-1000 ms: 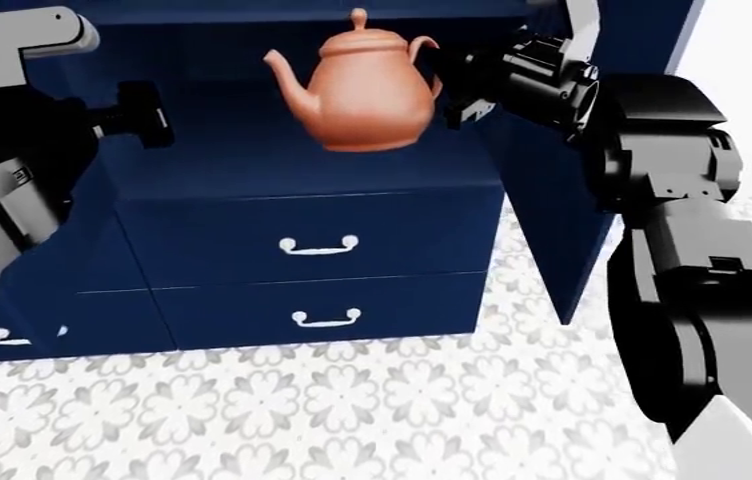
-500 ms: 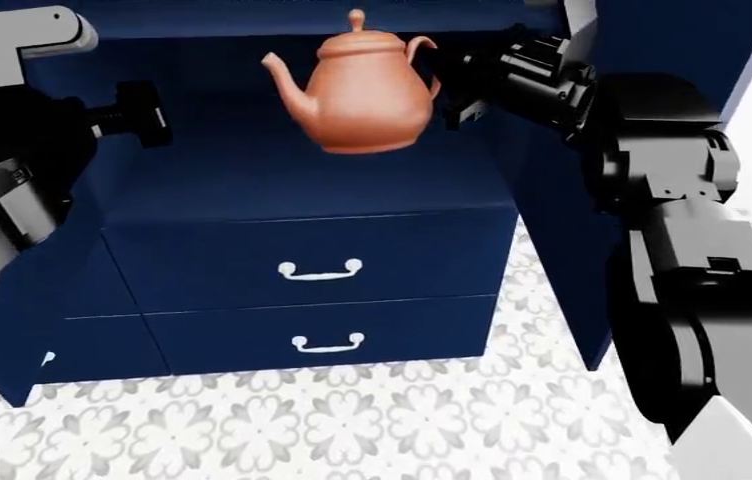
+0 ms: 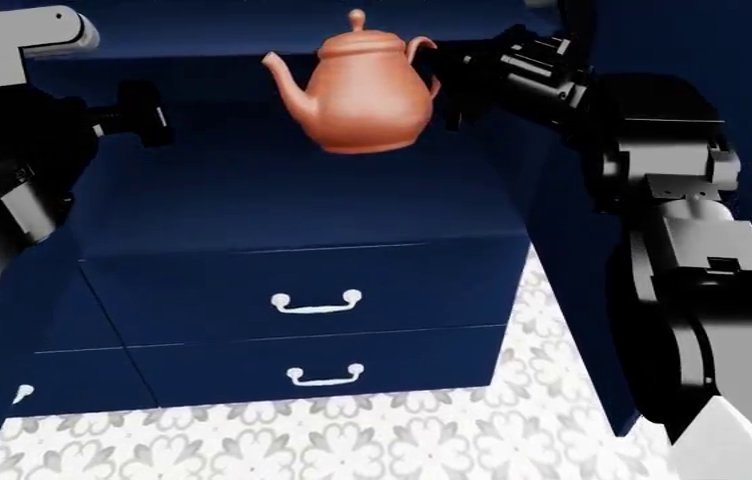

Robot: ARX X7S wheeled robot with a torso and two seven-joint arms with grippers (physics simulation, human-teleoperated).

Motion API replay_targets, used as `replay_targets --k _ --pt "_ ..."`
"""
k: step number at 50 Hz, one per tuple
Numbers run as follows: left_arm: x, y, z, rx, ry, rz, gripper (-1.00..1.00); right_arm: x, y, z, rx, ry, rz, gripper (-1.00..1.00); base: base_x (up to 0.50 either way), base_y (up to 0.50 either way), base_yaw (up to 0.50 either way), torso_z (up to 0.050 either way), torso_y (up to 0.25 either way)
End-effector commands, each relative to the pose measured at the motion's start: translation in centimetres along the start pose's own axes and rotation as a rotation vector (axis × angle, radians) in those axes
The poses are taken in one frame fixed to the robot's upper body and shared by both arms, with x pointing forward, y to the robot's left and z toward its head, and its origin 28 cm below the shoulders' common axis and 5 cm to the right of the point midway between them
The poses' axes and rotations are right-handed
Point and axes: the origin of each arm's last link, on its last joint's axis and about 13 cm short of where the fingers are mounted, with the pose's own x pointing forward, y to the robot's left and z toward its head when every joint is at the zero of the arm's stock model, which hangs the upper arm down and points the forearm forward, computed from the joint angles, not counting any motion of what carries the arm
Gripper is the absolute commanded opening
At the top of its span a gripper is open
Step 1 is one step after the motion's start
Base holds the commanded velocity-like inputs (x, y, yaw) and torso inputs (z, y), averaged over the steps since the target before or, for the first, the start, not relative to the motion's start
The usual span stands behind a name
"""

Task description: Pick the teapot from the counter and place it in the cabinet.

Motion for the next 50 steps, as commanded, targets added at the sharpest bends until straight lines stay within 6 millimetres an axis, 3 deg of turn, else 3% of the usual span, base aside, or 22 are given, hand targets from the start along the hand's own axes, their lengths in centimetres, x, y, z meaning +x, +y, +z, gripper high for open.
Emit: replay_targets --k 1,50 --pt "0.03 -0.01 0.01 0.000 0.000 0.000 1.00 0.01 -0.04 0.27 0.004 -0.023 -0.002 -1.00 0.34 -0.03 0.00 0.000 0.000" --pt "-0.15 0.00 -0.05 -0.002 0.001 -0.001 1.00 0.12 -0.03 0.68 -0.006 -0.040 0.012 -1.00 0.34 0.01 0.00 0.000 0.001"
